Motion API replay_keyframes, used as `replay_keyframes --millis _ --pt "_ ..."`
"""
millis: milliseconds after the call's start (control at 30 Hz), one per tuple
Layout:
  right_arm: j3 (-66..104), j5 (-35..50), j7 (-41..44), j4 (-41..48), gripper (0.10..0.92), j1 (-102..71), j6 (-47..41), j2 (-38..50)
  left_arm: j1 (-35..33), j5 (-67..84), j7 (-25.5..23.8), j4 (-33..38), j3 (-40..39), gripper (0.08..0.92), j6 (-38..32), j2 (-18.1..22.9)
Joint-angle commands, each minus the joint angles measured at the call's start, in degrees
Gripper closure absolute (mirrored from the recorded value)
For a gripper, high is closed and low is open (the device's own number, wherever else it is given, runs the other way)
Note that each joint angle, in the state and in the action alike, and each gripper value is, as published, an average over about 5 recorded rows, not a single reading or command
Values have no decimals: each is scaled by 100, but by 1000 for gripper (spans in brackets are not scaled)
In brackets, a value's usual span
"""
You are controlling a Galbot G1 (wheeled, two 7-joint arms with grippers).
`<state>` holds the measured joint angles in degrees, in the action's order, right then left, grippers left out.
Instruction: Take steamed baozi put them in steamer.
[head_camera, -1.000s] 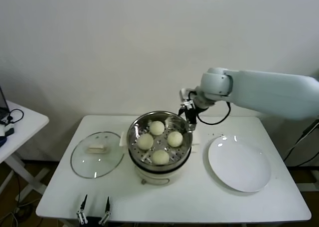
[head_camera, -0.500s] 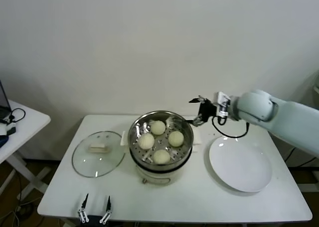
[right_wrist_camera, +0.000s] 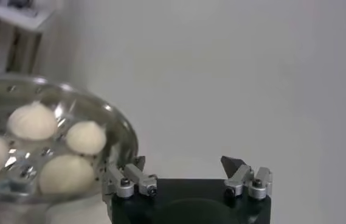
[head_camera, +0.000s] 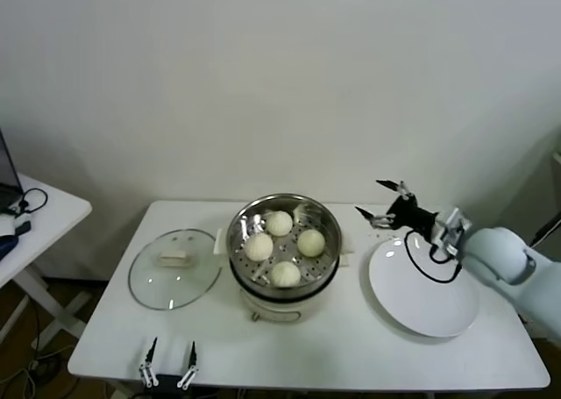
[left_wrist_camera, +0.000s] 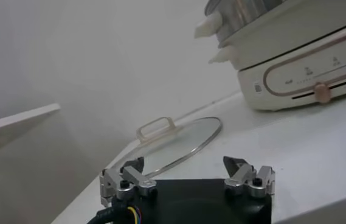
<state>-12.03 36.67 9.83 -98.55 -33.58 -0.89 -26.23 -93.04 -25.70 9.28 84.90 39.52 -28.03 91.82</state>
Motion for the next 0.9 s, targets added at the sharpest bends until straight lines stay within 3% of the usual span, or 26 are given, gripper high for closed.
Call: replay_keyframes --millis 33,367,900 --pt "4888 -250 -321 160 203 -6354 1632 -1698 0 193 -29 93 -46 177 -2 -3" --pt "4687 -175 -337 252 203 -6491 2480 -2784 -45 516 -134 366 -119 177 57 -23" --pt "4416 -140 -348 268 203 -6416 2495 -2997 -63 1182 -399 738 -91 177 44 -54"
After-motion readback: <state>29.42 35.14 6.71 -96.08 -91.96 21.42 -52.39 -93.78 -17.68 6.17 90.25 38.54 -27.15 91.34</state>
